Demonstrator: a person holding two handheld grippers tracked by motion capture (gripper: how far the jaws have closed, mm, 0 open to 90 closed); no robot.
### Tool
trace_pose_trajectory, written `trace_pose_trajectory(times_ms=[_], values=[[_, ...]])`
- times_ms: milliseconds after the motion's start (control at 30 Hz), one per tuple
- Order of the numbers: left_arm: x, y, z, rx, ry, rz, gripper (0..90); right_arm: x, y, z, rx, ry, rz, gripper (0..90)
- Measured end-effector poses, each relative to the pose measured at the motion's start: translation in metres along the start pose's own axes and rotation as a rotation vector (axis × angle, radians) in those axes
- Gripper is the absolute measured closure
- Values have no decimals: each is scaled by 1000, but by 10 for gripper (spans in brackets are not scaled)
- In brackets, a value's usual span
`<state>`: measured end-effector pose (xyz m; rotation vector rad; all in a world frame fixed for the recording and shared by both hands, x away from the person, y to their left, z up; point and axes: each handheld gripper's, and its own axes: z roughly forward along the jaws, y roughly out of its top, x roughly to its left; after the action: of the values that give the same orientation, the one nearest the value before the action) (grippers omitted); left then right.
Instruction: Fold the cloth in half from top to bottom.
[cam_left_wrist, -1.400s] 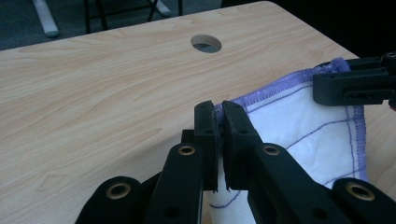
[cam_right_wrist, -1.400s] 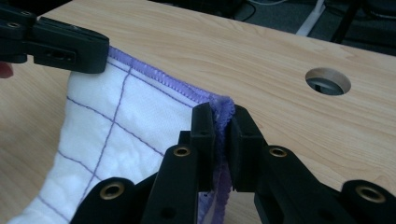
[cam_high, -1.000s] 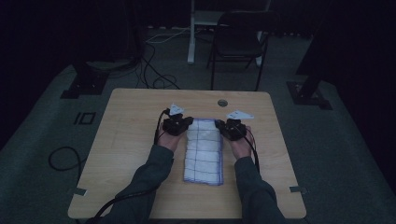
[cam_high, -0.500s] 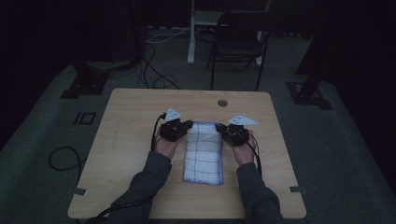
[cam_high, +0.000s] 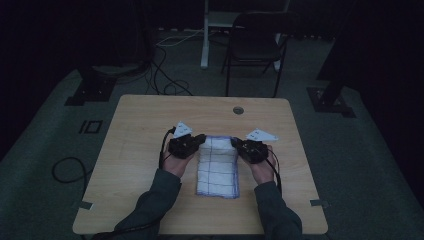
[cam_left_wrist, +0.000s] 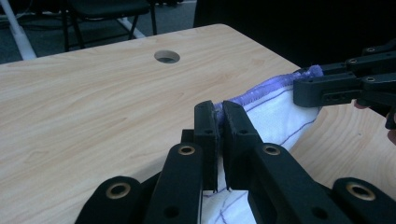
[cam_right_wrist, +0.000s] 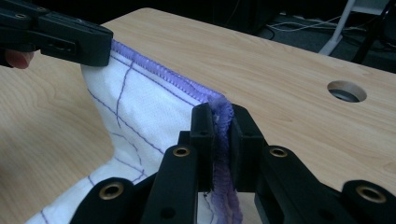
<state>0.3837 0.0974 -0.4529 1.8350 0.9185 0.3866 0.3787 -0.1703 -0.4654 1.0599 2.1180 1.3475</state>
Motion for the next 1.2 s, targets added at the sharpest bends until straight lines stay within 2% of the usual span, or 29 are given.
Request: trace_pose_trajectory(times_ms=[567,1200], values=[[-10,-19,-14,-8,-23,-6,861,12,-15,-10,-3,27,0,823],[-18,-44,-20,10,-50,-15,859,20,-39,-14,23,58,38,817]])
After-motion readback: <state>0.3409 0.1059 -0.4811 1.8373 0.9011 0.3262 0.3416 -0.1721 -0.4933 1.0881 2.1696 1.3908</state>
